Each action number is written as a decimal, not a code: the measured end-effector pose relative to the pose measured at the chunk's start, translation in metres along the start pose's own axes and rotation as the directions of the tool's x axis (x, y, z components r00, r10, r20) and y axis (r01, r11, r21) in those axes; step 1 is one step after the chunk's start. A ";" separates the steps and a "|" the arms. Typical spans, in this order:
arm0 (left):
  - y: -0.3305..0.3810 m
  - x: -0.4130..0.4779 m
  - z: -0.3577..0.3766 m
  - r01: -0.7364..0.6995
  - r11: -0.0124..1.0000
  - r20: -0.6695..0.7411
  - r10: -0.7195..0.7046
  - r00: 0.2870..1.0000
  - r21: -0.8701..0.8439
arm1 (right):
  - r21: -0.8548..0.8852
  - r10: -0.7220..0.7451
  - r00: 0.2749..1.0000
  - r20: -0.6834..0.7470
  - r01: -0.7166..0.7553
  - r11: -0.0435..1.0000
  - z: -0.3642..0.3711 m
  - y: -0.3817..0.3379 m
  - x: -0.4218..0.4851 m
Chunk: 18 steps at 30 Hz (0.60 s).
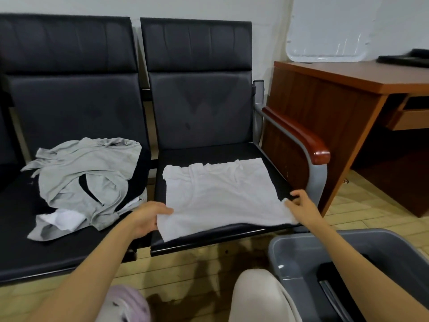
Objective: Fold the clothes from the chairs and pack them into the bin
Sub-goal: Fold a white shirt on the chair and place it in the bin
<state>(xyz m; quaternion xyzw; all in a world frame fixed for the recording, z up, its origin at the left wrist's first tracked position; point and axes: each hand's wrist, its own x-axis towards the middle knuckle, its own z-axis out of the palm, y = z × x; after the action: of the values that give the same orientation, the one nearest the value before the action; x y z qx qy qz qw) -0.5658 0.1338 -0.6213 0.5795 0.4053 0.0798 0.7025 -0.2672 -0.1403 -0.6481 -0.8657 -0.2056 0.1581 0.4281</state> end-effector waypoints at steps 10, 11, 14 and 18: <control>0.001 -0.009 -0.004 -0.139 0.956 -0.016 0.139 0.990 -0.259 | -0.320 -0.238 0.968 -0.083 0.201 0.926 0.004 0.012 -0.002; 0.002 -0.010 -0.006 -0.133 0.953 0.041 0.150 0.988 -0.272 | -0.385 -0.227 0.973 -0.035 0.196 0.902 0.005 0.014 -0.002; -0.003 -0.017 -0.004 -0.002 1.000 0.137 0.000 0.991 0.013 | -0.542 -0.242 0.970 0.039 0.224 0.810 0.014 0.020 -0.006; -0.017 -0.016 0.002 0.123 0.966 -0.025 -0.120 0.992 0.228 | -0.497 -0.412 0.908 0.078 0.394 0.773 0.036 0.006 -0.019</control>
<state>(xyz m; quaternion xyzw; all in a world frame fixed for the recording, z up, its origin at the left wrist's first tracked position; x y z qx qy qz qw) -0.5805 0.1174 -0.6288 0.6304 0.4504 -0.0077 0.6323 -0.2983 -0.1289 -0.6722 -0.8850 -0.4124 -0.0115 0.2157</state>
